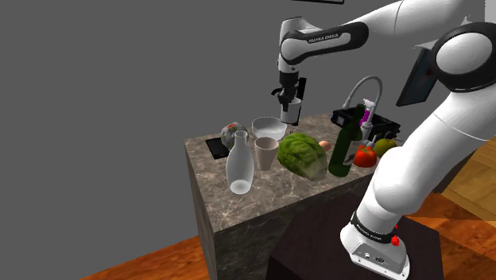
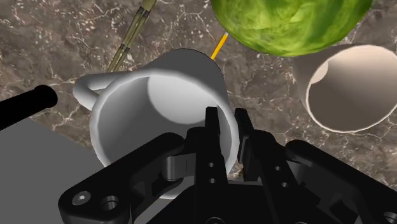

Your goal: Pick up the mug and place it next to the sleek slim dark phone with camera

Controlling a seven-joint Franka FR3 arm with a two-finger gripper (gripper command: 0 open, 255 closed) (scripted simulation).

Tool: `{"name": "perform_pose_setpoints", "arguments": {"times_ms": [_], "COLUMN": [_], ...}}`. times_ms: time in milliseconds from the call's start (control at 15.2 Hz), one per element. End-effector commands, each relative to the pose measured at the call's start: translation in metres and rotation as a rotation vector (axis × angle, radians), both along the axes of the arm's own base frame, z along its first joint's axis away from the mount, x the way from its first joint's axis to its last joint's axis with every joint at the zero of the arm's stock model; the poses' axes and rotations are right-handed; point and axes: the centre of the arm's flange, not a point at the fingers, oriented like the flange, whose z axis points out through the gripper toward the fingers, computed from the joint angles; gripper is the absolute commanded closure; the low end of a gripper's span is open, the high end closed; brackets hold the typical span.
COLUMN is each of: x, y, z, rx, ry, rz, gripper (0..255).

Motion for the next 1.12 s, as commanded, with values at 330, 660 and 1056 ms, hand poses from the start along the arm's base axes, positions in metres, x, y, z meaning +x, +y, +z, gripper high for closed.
{"name": "perform_pose_setpoints", "arguments": {"times_ms": [330,660,1056], "x": [0.049,0.084,0.127], "y": [0.077,0.133,0.2], "z": [0.001,0.001,0.001], "rx": [0.0,0.0,0.0], "ry": [-0.001,-0.001,-0.001], "rz": [-0.001,-0.001,-0.001], "gripper": [255,255,255]}}
